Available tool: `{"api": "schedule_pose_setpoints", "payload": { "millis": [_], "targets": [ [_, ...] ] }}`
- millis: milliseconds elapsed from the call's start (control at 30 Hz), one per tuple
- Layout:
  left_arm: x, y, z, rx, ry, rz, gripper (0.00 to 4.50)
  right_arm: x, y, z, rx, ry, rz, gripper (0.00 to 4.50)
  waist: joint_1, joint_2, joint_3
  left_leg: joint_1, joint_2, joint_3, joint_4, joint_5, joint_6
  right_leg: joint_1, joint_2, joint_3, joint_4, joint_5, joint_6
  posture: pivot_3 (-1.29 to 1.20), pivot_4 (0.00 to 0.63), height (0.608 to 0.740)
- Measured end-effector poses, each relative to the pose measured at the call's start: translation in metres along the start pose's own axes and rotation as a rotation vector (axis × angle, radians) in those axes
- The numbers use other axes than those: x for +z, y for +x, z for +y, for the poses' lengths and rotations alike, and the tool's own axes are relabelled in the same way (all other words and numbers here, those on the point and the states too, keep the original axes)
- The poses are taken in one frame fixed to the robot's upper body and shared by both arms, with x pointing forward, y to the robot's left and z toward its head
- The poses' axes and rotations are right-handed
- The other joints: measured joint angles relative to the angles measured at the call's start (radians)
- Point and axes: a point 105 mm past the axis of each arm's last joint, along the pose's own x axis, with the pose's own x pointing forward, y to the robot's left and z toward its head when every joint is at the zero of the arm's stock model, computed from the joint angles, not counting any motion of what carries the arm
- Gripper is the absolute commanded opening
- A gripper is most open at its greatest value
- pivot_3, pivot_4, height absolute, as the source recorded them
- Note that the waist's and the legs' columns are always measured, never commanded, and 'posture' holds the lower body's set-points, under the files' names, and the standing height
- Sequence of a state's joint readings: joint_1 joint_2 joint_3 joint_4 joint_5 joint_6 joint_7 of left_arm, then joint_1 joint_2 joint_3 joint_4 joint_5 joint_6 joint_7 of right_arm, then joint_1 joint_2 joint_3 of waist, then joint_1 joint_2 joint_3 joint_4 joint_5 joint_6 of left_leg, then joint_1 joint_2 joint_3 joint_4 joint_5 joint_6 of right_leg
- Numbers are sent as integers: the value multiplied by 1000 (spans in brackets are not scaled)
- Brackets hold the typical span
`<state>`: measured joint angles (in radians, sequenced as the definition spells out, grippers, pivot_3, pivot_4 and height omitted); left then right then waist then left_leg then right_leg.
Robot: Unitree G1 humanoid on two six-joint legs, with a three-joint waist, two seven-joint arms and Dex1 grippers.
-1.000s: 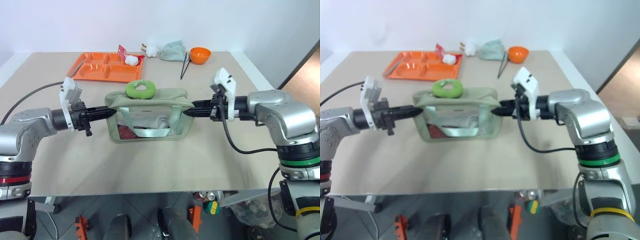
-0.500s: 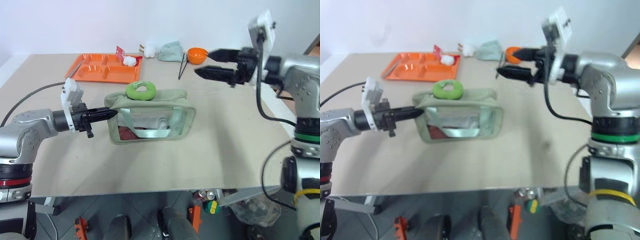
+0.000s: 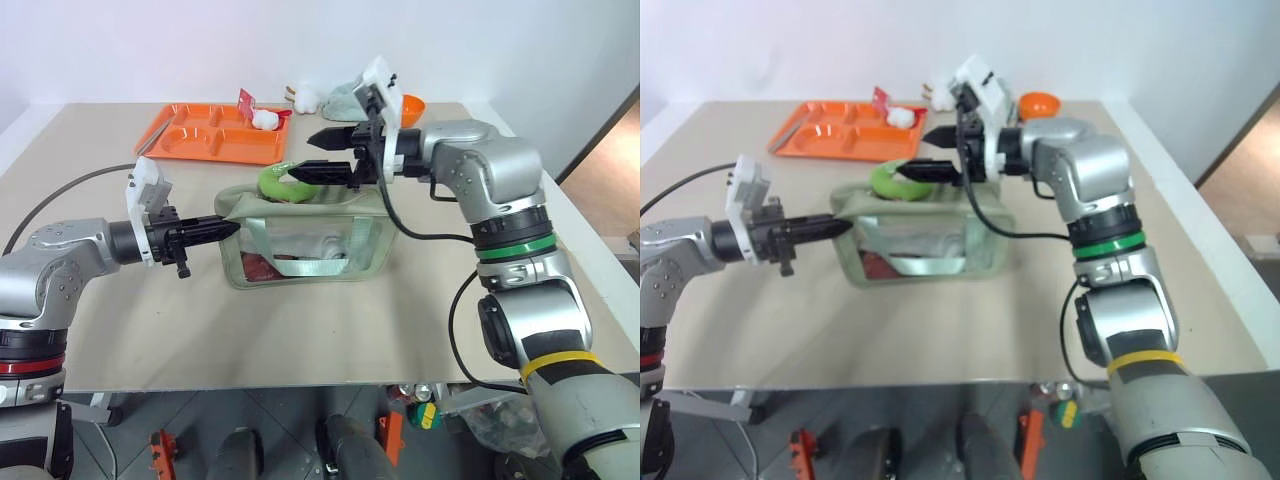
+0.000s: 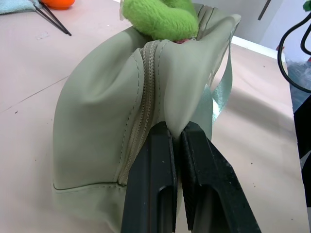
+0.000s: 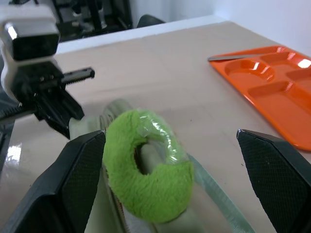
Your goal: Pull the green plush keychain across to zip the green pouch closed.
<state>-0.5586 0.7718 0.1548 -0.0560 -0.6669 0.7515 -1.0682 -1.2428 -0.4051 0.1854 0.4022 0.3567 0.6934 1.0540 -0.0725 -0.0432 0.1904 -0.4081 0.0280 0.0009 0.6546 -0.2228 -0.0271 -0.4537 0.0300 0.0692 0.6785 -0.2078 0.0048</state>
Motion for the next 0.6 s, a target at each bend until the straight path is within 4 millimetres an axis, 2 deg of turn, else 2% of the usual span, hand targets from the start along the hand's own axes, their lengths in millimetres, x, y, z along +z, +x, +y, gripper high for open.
{"api": "schedule_pose_setpoints", "payload": {
  "millis": [200, 300, 600],
  "targets": [
    [-1, -1, -1, 5, 5, 0, 0, -9, 5, -2, 13, -24, 25, 4476, 0, 0, 0, 0, 0, 0, 0, 0, 0, 0, 0, 0, 0, 0, 0, 0, 150, 740],
    [-1, -2, -1, 13, 7, 0, 0, -8, 7, -2, 11, -69, 22, 3681, 0, 0, 0, 0, 0, 0, 0, 0, 0, 0, 0, 0, 0, 0, 0, 0, 150, 740],
    [-1, -2, -2, 13, 17, 3, 0, -6, 7, -1, 23, -97, 13, 549, 0, 0, 0, 0, 0, 0, 0, 0, 0, 0, 0, 0, 0, 0, -1, 0, 150, 740]
  ]
}}
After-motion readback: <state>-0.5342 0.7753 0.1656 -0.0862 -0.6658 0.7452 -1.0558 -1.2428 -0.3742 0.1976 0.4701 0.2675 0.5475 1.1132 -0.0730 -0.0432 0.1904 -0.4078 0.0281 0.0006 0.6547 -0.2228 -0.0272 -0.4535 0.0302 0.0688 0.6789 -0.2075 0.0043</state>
